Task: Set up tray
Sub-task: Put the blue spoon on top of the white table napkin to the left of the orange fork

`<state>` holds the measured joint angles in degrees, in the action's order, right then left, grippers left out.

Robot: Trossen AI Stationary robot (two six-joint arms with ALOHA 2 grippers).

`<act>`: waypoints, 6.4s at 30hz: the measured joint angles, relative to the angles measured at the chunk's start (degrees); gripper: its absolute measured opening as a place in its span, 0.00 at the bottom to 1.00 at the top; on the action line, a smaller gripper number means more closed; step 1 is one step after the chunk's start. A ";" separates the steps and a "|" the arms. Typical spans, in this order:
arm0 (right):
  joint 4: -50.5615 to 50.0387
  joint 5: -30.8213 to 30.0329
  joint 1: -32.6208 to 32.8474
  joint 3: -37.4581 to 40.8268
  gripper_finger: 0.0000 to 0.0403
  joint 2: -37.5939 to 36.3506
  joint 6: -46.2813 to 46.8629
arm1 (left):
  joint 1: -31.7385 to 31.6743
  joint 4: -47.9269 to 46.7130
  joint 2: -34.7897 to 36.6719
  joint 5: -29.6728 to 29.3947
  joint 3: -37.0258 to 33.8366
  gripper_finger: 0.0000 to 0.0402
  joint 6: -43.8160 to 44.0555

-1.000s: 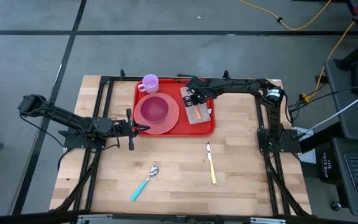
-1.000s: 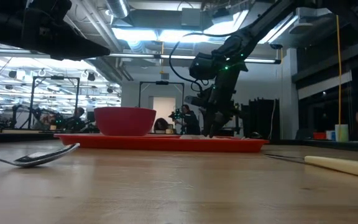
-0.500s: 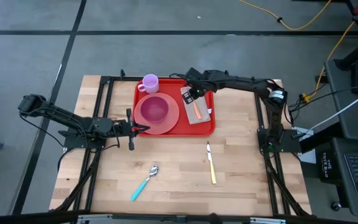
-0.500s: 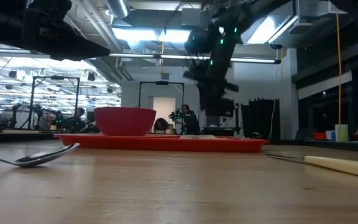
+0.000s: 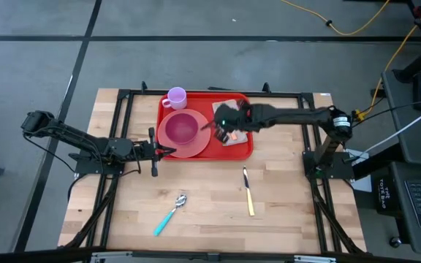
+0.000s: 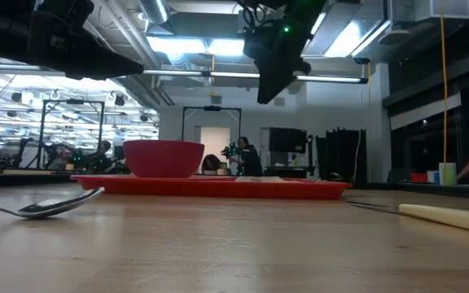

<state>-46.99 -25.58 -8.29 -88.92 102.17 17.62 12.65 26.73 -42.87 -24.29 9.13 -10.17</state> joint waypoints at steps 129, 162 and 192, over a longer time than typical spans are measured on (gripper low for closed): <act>64.87 -1.75 20.08 45.44 0.20 -7.56 1.82 | 0.58 -53.87 -61.76 43.23 49.25 0.34 0.41; 65.23 -1.81 20.08 45.44 0.20 -7.56 1.82 | 0.06 -62.42 -58.79 46.50 49.04 0.00 1.98; 77.67 -7.40 16.99 45.41 0.20 -7.56 -9.86 | -14.44 -93.27 -37.23 23.18 58.91 0.00 5.96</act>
<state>30.67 -32.98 8.71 -43.51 94.61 7.76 -1.79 -66.54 -80.11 -1.11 68.04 -4.21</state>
